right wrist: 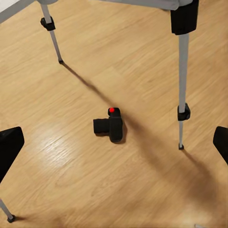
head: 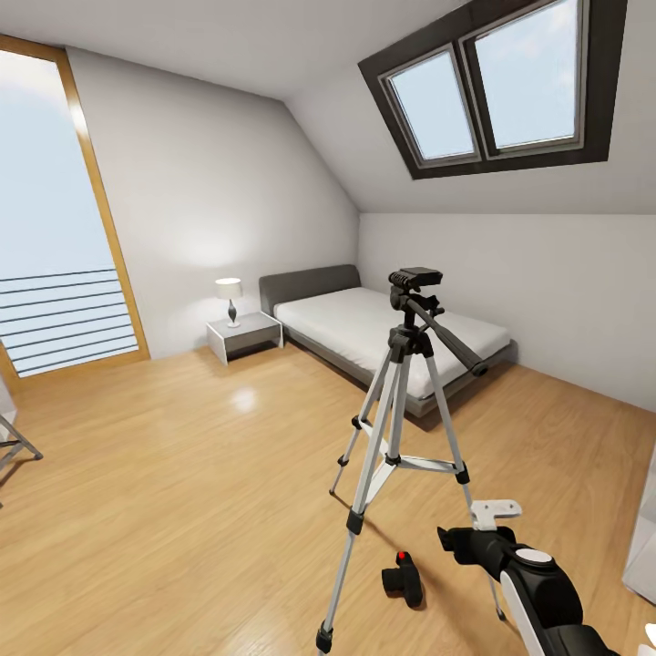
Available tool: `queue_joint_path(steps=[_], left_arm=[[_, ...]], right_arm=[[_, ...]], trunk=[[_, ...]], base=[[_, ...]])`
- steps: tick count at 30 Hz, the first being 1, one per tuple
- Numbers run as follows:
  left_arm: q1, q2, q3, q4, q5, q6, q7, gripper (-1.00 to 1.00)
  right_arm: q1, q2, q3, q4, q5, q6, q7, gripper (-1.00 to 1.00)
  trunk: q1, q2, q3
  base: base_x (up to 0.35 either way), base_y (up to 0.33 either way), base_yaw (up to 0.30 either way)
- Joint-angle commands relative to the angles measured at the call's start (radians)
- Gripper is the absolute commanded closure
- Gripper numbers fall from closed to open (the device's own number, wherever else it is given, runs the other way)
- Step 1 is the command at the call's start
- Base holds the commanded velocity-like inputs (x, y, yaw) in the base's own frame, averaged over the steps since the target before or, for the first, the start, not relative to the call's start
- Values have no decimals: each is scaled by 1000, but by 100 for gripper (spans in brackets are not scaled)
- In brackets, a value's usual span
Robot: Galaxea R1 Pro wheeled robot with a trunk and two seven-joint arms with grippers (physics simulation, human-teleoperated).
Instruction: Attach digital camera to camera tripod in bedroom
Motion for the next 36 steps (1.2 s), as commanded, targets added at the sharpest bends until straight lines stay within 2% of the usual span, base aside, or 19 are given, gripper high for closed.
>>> queue_joint_path(steps=[1, 3, 6, 10, 11, 13, 18, 20, 24, 28, 31, 35, 36], left_arm=[[1, 0, 0, -2, 5, -1, 0, -100], [1, 0, -1, -2, 6, -1, 0, -100], [1, 0, -1, -2, 5, -1, -1, -100], [1, -1, -3, -2, 4, -1, -1, -100], [1, -1, -3, -2, 4, -1, -1, -100], [1, -1, -3, -2, 4, -1, -1, -100], [1, -1, -3, -2, 4, -1, -1, -100], [1, -2, -4, -2, 3, -1, 0, -100], [1, -2, -4, -2, 3, -1, 0, -100], [1, -2, -5, -2, 2, -1, 0, -100], [1, -2, -5, -3, -1, -1, 0, -100], [1, -3, -7, -3, -5, -2, -1, -100], [1, -3, -7, -3, -5, -2, -1, -100]], right_arm=[[-1, 0, 0, -1, -1, 4, 1, -100], [-1, -1, -3, -1, -1, 2, 1, -100], [-7, -7, -7, -5, -2, -28, 41, -100], [-64, -13, -27, -9, -3, -64, 149, -100], [-90, -14, -43, -8, -3, -69, 188, -100], [-110, -15, -62, -8, -3, -72, 218, -100], [-137, -14, -98, -6, -2, -79, 250, -100], [-145, -5, -112, 0, 3, -86, 260, -100], [-148, -2, -112, 2, -2, -84, 274, -100], [-149, -6, -110, 3, -5, -78, 338, -100], [-149, -9, -111, 3, -5, -77, 395, -100], [-149, -16, -116, 4, 0, -78, 518, -100], [-149, -16, -117, 4, 1, -78, 528, -100]], trunk=[[0, 0, -1], [0, 0, -1], [0, 0, -1], [0, 0, -1], [0, 0, -1], [0, 0, -1], [0, 0, -1], [0, 0, -1], [0, 0, -1], [0, 0, -1], [0, 0, -1], [0, 0, -1], [0, 0, -1]], base=[[0, 0, 0], [0, 0, 0], [0, 0, 0], [0, 0, 0], [0, 0, 0], [0, 0, 0], [0, 0, 0], [0, 0, 0], [0, 0, 0], [0, 0, 0], [0, 2, 0], [0, 100, 0], [0, 223, 0]])
